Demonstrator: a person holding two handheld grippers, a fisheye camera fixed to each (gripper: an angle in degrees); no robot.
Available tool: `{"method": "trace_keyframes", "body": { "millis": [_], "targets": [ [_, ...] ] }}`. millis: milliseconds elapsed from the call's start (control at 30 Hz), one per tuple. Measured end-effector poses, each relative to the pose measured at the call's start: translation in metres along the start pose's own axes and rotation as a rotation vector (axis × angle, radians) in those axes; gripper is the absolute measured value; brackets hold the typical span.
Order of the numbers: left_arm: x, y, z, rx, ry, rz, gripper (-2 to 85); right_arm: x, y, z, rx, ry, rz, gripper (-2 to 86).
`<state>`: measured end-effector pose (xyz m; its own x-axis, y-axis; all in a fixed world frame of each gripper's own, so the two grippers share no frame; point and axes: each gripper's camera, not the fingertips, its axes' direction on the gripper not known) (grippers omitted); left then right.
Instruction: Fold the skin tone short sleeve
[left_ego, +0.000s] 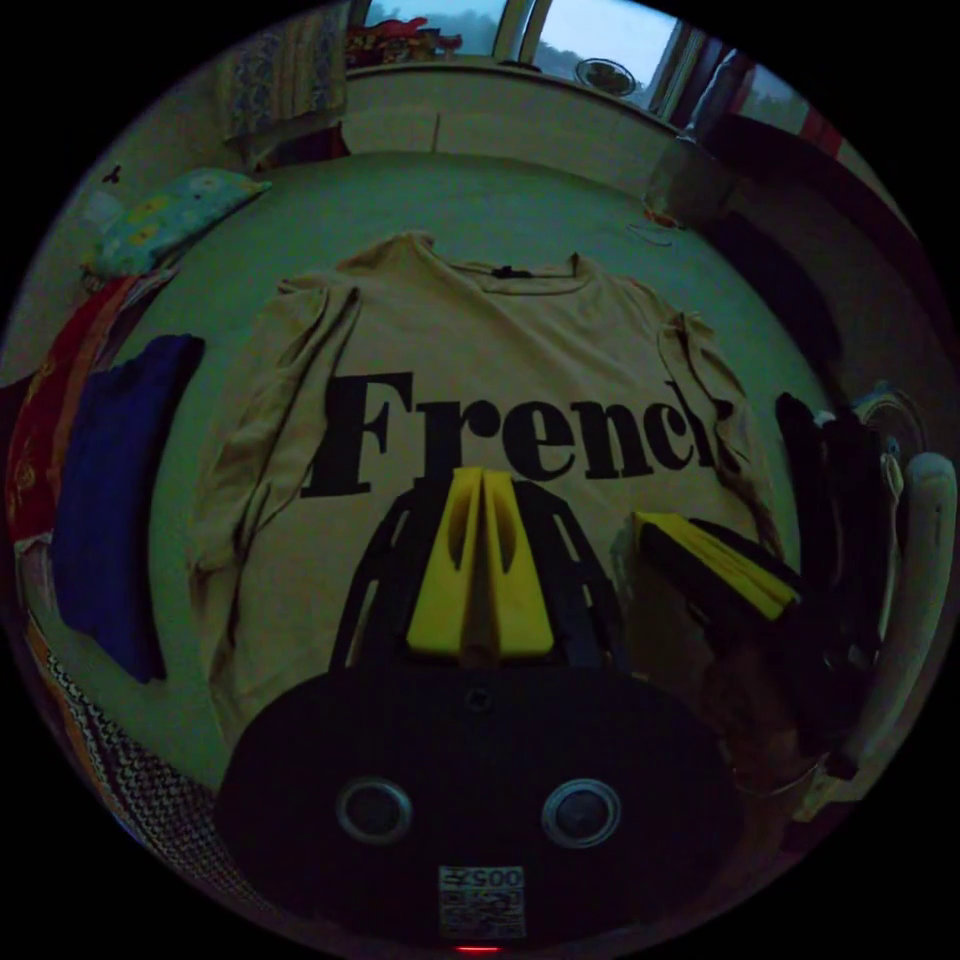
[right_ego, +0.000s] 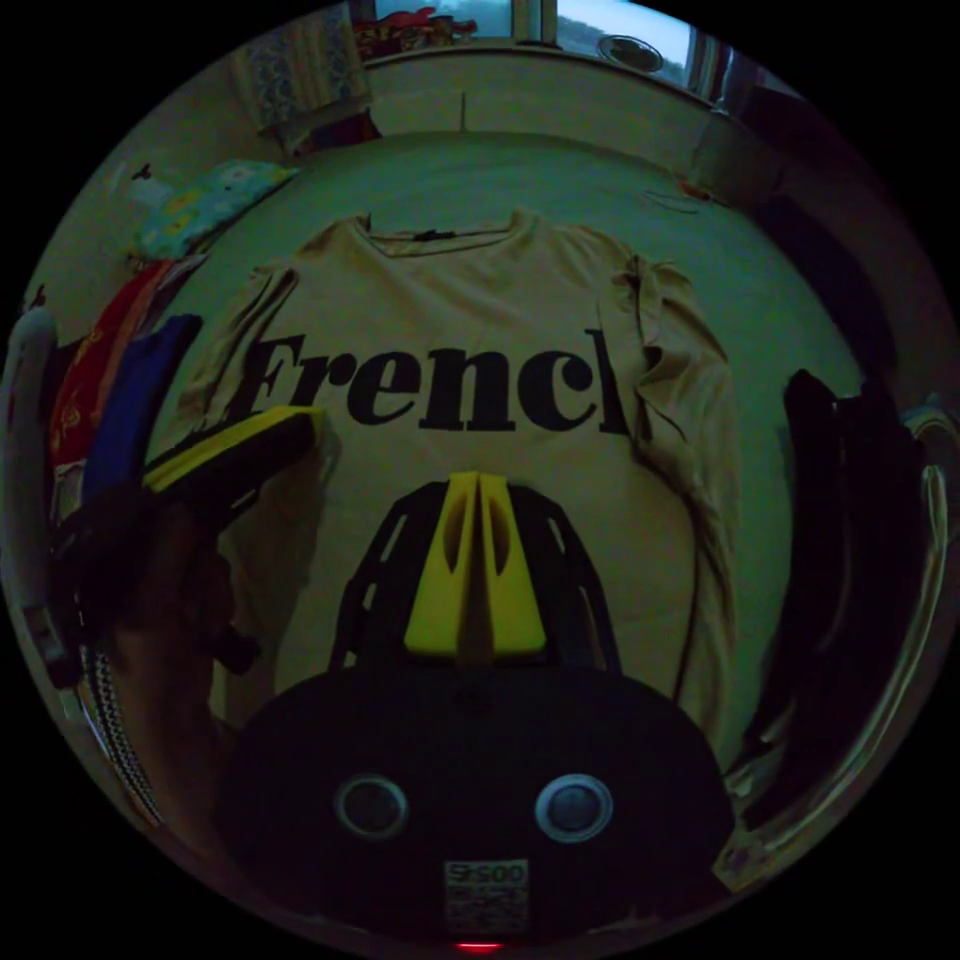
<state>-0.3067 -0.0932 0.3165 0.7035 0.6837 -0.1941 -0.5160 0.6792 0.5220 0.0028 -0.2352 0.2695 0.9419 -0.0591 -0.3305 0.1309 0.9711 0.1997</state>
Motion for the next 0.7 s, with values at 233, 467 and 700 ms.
{"method": "trace_keyframes", "body": {
  "millis": [233, 467, 700],
  "targets": [
    [0.010, 0.002, -0.001, -0.004, -0.005, -0.008, -0.1, 0.015, 0.024, -0.015, 0.005, 0.001, -0.001, -1.0],
    [0.006, 0.007, -0.008, 0.026, -0.065, -0.033, 0.0, 0.031, 0.046, -0.031, 0.010, -0.020, 0.005, -1.0],
    [-0.022, 0.013, -0.026, 0.107, -0.176, -0.143, 0.3, 0.059, 0.068, -0.065, 0.121, -0.140, 0.036, -0.8]
  ]
}}
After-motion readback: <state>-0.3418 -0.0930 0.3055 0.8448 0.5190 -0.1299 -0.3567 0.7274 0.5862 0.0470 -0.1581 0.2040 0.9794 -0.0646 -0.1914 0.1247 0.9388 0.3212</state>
